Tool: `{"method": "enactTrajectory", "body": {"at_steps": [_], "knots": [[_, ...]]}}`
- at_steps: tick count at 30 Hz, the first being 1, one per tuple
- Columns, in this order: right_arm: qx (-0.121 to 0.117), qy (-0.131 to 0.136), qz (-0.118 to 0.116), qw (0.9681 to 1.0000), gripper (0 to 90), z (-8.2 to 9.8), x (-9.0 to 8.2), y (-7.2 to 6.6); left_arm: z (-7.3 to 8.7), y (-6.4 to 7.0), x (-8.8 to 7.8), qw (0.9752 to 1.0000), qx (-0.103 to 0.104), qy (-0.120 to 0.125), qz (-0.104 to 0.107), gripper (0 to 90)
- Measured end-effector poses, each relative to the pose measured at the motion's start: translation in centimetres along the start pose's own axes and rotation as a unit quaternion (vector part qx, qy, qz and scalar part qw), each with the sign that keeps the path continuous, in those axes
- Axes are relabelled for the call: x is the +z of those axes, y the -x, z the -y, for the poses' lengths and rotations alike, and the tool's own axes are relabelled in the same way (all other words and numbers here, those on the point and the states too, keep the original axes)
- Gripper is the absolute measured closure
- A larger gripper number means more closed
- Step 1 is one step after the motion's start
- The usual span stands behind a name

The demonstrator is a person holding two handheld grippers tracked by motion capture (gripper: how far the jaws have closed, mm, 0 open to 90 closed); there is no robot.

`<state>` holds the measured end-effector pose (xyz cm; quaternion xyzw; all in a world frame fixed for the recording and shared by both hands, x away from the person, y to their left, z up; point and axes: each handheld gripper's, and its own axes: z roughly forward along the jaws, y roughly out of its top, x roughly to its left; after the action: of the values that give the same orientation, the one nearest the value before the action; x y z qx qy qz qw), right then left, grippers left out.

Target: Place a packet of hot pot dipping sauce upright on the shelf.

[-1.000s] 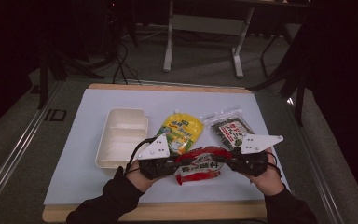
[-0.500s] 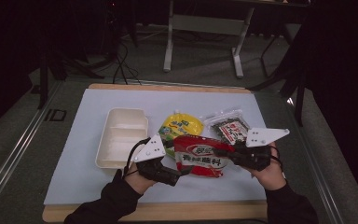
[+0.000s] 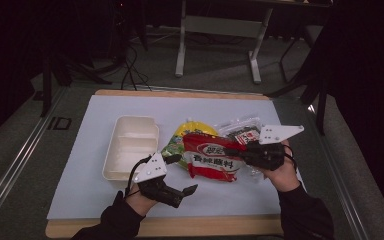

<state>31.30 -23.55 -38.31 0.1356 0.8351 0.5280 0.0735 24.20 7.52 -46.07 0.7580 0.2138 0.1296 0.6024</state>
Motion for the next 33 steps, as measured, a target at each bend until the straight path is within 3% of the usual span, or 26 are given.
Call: {"method": "enactTrajectory", "body": {"at_steps": [5, 13, 18, 22, 33], "knots": [[-0.004, 0.005, 0.000, 1.0000, 89.7, -0.8, 1.0, 0.8, 1.8, 0.7, 0.3, 0.9999, 0.014, -0.004, 0.002, 3.1], [0.000, 0.011, -0.001, 0.9999, 89.7, -1.8, 3.0, 2.1, 3.9, 1.5, 1.1, 0.9994, 0.003, -0.021, 0.027, 3.1], [0.003, 0.012, -0.001, 0.9999, 89.7, -2.2, 4.0, 2.8, 5.0, 1.5, 1.5, 0.9992, 0.001, -0.026, 0.030, 3.1], [0.007, 0.023, -0.007, 0.9997, 89.7, -2.7, 5.1, 3.6, 5.4, 1.6, 1.7, 0.9990, 0.002, -0.028, 0.036, 3.1], [0.006, 0.021, -0.014, 0.9997, 89.7, -4.0, 8.0, 4.7, 5.6, 1.8, 1.8, 0.9986, 0.004, -0.027, 0.045, 3.1]]}}
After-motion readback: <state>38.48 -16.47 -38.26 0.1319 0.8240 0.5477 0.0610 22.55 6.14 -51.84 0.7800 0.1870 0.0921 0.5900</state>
